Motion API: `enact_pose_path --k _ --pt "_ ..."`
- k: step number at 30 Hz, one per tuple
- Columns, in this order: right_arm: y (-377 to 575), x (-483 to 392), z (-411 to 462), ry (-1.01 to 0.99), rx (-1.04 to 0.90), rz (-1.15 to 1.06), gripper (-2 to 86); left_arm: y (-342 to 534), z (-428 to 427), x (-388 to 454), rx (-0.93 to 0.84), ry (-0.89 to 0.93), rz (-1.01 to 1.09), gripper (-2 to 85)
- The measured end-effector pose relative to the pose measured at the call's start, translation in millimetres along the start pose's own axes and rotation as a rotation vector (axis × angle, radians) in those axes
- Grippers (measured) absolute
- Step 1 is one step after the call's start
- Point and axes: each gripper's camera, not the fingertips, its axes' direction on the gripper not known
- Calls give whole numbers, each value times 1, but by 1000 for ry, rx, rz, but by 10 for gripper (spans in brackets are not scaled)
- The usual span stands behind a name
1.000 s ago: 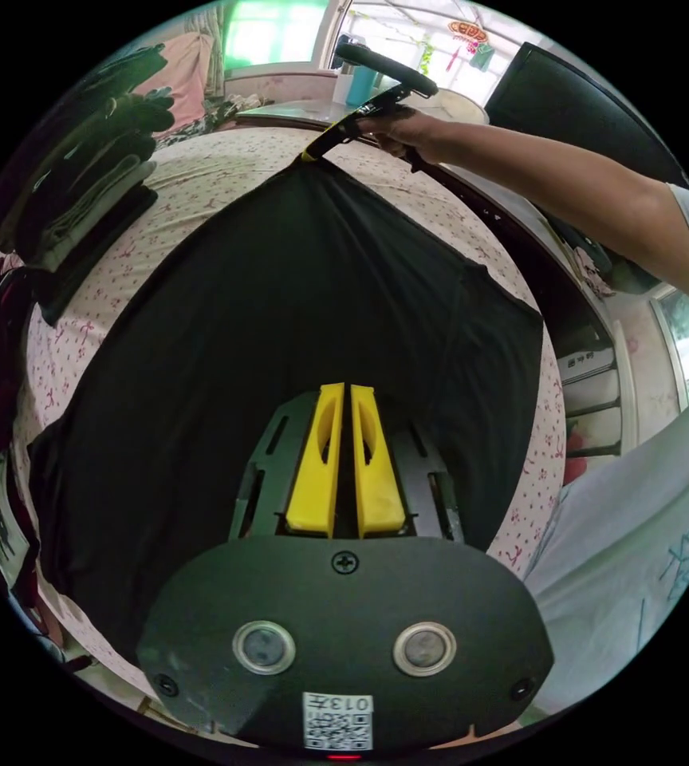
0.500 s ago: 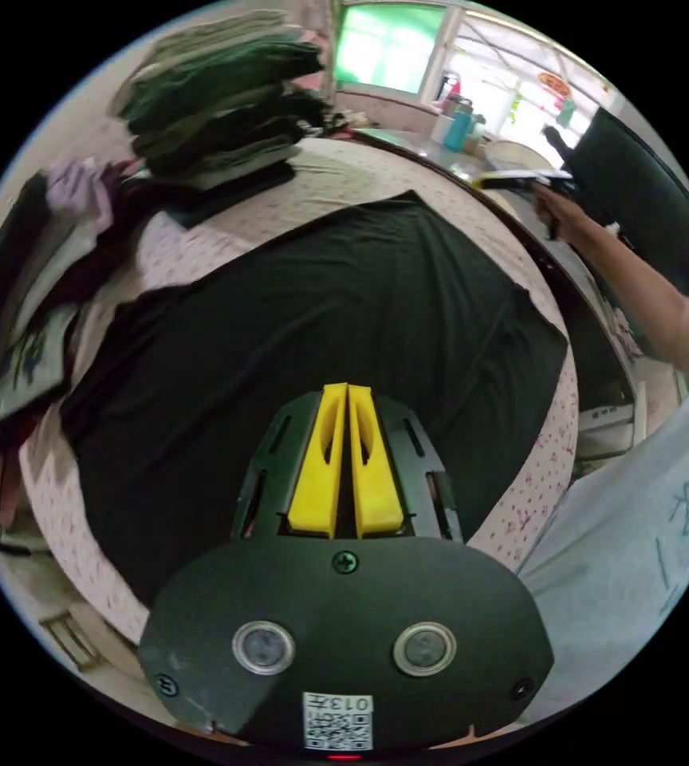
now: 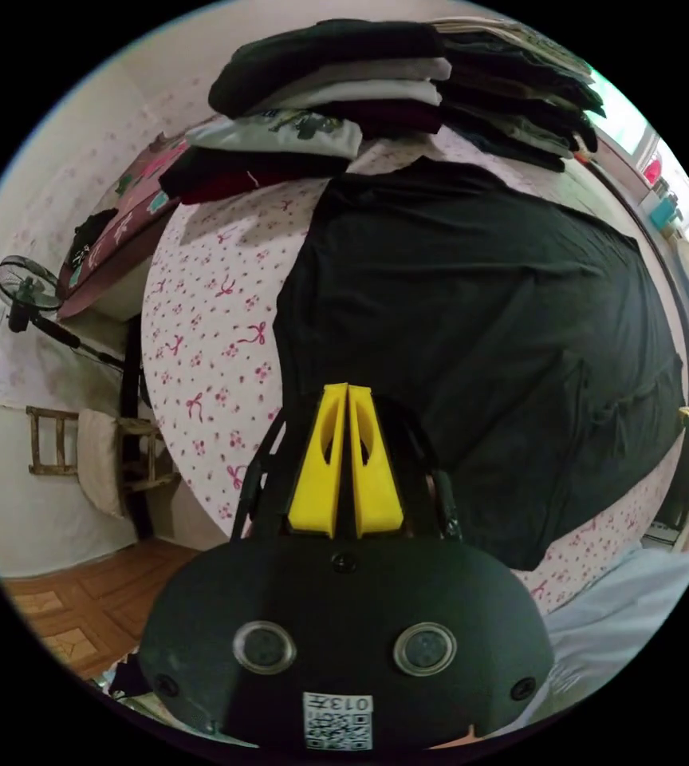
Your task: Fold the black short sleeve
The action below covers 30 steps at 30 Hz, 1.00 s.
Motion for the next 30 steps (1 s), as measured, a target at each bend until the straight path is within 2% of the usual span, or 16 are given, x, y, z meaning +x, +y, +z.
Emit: enact_pose_path --k 4,9,13,16,22,27,30 --pt "2 -3 5 -45 -6 37 4 12 -1 -35 46 20 -102 -3" --pt "1 -25 11 1 -48 11 4 31 -7 -69 50 50 -113 -2" --pt "-5 -48 6 31 -51 8 8 63 -36 -92 123 82 -106 4" --pt "-15 -86 -13 54 41 -92 18 98 -53 -101 128 148 -46 22" --pt "-62 -210 -14 -164 141 -426 39 161 -50 -93 3 195 58 71" --pt "-118 -326 9 -346 114 -709 61 160 -38 -87 -38 131 74 16" --pt "-139 -378 21 -354 71 -844 68 161 -49 -92 1 110 93 4"
